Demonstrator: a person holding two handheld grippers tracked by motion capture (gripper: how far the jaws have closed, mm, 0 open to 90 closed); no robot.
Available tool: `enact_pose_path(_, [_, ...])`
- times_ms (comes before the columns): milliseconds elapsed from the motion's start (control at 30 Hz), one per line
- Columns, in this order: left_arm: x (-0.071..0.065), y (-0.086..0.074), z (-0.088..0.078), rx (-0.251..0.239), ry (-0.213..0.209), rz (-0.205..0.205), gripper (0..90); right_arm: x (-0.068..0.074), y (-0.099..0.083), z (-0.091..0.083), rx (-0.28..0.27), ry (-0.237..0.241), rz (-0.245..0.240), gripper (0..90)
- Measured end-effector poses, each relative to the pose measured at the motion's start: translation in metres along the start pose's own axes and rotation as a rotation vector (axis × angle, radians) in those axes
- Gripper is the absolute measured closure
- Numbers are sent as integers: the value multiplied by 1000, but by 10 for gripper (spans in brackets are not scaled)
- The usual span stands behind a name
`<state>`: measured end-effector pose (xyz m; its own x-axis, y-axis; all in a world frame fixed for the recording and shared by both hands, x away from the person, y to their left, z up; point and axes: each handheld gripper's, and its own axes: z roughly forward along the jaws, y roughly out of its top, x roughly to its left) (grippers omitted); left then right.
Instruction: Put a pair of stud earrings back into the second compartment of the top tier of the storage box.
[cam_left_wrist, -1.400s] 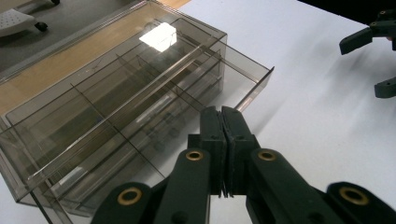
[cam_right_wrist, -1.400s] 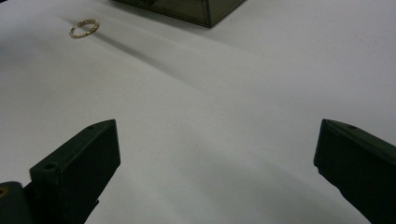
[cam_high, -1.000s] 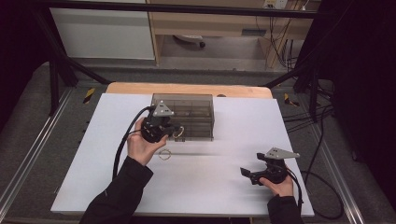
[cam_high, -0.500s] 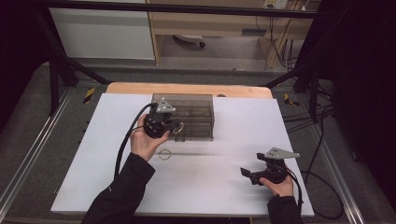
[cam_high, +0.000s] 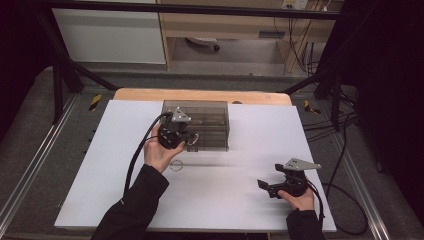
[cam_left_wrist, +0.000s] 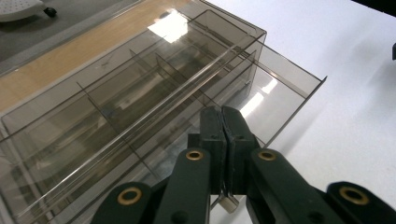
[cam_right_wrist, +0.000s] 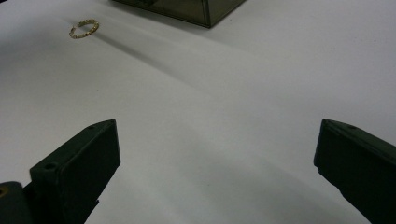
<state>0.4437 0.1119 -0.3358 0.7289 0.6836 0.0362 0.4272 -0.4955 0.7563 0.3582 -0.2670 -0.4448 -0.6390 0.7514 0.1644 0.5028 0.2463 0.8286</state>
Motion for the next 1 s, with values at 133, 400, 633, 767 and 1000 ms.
enact_pose_path(133, [-1, -1, 3, 4, -9, -2, 877, 0, 0, 0, 0, -1, -1, 11])
enact_pose_path(400, [-1, -2, 10, 12, -11, -5, 877, 0, 0, 0, 0, -3, -5, 11])
enact_pose_path(633, [6, -4, 17, 6, 29, 20, 876, 0, 0, 1, 0, -4, -5, 11])
enact_pose_path(767, [11, -6, 22, 14, 47, 25, 876, -1, 0, 0, 1, -2, -4, 12])
enact_pose_path(1000, [18, -9, 31, 39, 56, 11, 876, -1, 0, 0, 0, -2, -3, 11])
